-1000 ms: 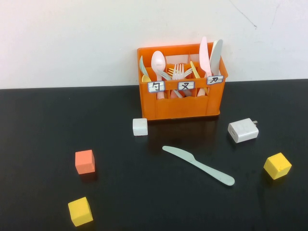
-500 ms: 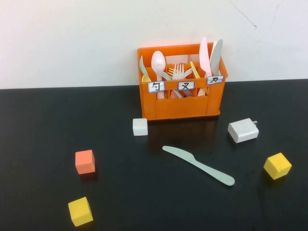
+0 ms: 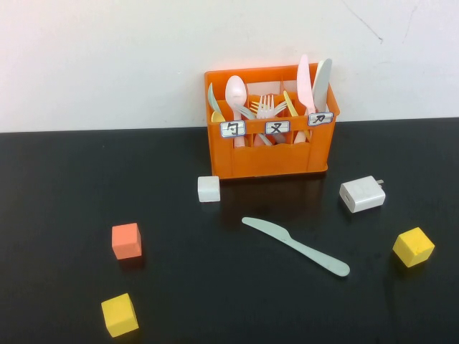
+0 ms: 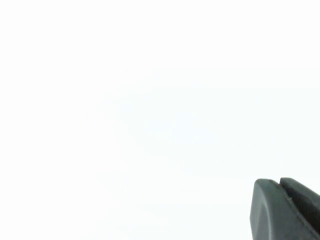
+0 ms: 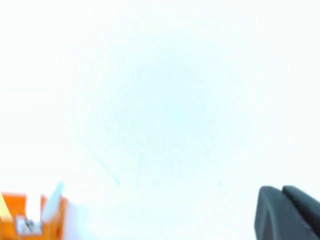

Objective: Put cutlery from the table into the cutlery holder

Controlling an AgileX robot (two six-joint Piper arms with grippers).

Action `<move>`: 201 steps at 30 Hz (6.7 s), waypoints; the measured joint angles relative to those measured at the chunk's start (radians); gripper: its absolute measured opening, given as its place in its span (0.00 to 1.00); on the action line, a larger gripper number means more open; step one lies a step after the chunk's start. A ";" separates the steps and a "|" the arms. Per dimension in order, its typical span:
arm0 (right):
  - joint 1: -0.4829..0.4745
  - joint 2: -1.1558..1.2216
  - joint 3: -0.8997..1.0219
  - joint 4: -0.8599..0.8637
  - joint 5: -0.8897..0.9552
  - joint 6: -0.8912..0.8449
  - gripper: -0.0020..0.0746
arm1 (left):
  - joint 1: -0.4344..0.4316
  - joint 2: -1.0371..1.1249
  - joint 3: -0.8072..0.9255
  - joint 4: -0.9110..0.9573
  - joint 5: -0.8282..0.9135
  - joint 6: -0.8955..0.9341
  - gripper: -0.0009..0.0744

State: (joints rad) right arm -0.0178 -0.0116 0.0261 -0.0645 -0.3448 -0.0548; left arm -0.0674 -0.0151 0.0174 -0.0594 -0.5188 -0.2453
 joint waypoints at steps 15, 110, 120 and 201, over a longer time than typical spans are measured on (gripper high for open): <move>0.000 0.000 -0.304 -0.197 0.357 0.165 0.02 | 0.000 0.092 -0.394 -0.006 0.572 -0.018 0.01; 0.586 2.036 -1.434 0.064 1.112 -0.674 0.56 | -0.002 0.848 -0.517 -0.622 1.115 0.455 0.01; 0.586 2.049 -1.442 0.064 1.092 -0.661 0.56 | -0.002 0.850 -0.517 -0.636 1.113 0.464 0.01; 0.566 2.116 -1.657 0.070 1.307 -0.566 0.70 | -0.002 0.850 -0.517 -0.685 1.100 0.545 0.01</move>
State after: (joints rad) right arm 0.5481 2.1046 -1.6309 0.0055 0.9622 -0.6205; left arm -0.0692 0.8347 -0.4993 -0.7445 0.5817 0.3001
